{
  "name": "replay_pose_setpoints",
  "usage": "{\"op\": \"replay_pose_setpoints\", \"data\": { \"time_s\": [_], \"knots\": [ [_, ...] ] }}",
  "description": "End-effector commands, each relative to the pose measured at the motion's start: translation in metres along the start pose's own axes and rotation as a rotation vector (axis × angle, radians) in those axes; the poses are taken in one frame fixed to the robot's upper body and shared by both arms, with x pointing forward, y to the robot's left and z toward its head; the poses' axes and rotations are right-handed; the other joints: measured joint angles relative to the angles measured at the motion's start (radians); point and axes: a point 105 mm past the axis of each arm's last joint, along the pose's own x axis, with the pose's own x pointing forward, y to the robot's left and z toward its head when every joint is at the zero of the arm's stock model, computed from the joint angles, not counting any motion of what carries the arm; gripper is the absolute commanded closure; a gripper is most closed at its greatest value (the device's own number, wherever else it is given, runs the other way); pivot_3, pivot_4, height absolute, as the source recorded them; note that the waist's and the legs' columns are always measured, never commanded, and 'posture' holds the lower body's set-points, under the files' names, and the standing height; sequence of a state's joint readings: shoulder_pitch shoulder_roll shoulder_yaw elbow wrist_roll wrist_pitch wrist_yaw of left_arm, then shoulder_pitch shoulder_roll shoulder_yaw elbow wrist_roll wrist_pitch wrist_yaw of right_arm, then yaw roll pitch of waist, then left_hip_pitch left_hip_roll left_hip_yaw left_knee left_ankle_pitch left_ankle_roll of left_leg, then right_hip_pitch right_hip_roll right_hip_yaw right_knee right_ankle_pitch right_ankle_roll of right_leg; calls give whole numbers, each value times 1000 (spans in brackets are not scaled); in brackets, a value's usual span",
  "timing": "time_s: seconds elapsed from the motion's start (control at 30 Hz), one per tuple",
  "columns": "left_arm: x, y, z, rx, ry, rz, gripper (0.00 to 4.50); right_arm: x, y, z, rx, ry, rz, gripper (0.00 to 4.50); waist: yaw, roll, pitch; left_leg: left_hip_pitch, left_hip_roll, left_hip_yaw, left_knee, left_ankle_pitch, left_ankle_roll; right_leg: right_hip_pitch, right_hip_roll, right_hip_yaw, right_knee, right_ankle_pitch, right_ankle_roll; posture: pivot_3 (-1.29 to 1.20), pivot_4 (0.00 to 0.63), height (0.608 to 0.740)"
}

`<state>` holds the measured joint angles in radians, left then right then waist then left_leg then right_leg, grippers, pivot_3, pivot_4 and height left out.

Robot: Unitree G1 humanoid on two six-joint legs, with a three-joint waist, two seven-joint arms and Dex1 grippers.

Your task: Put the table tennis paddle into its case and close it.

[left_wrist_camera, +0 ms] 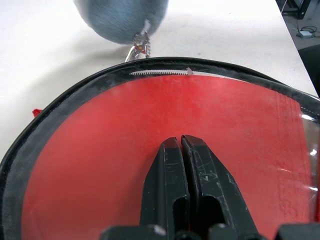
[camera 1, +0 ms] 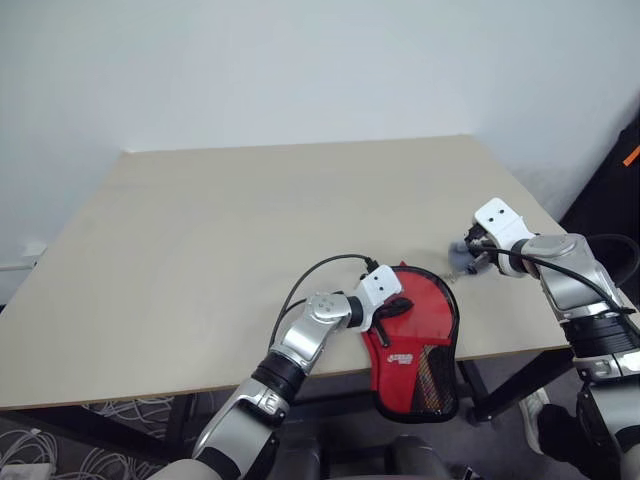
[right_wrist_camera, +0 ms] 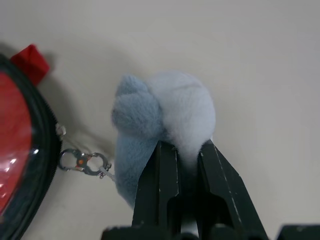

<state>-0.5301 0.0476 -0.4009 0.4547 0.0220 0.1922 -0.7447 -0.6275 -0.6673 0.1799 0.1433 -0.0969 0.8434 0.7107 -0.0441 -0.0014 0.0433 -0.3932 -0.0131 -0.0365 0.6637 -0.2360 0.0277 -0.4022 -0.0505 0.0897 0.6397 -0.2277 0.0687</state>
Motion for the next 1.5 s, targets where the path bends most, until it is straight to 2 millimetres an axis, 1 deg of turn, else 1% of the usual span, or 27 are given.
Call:
{"op": "replay_pose_setpoints", "data": {
  "time_s": [0.03, 0.17, 0.5, 0.8, 0.97, 1.17, 1.33, 1.5],
  "knots": [
    [-5, 3, -26, -38, 90, 13, 4500, -15, -11, 12, -36, -41, -38, 4493, 0, 0, 0, 0, 0, 0, 0, 0, 0, 0, 0, 0, 0, 0, 0, 0, 0, 740],
    [-6, 5, -26, -36, 91, 16, 4500, -20, -9, 9, -53, -36, -26, 4493, 0, 0, 0, 0, 0, 0, 0, 0, 0, 0, 0, 0, 0, 0, 0, 0, 0, 740],
    [-5, 5, -26, -35, 90, 14, 4500, -34, -13, -2, -59, -6, -29, 4493, 0, -1, 0, 0, 0, 0, 0, 0, 0, 0, 0, 0, 0, 0, 0, 0, 0, 740],
    [-5, 7, -26, -35, 92, 12, 4500, -49, 0, -8, -114, -2, 50, 4493, 1, -1, 1, 0, 0, 0, 0, 0, 0, 0, 0, 0, 0, 0, 0, 0, 0, 740],
    [-6, 9, -27, -34, 94, 15, 4500, -63, 18, -8, -200, -37, 160, 4493, 0, -2, 1, 0, 0, 0, 0, 0, 0, 0, 0, 0, -1, -1, 0, 0, 0, 740],
    [-8, 11, -26, -32, 90, 0, 4500, -69, 26, -9, -225, -52, 197, 4493, 0, -2, 1, 0, 1, 0, 0, 0, 0, -1, 0, 0, -1, -1, 0, 0, 0, 740],
    [-17, 21, -27, -29, 100, -13, 4500, -72, 29, -9, -230, -65, 219, 4493, 0, -3, 1, 0, 1, 0, 0, 0, 0, -1, 0, 0, -1, -1, -1, 0, 0, 740],
    [-25, 23, -31, -9, 122, -49, 4500, -74, 34, -9, -236, -76, 248, 4493, 0, -3, 1, 0, 1, 1, -1, 0, 0, -2, 0, 0, -1, -1, 0, 0, 0, 740]
  ]
}}
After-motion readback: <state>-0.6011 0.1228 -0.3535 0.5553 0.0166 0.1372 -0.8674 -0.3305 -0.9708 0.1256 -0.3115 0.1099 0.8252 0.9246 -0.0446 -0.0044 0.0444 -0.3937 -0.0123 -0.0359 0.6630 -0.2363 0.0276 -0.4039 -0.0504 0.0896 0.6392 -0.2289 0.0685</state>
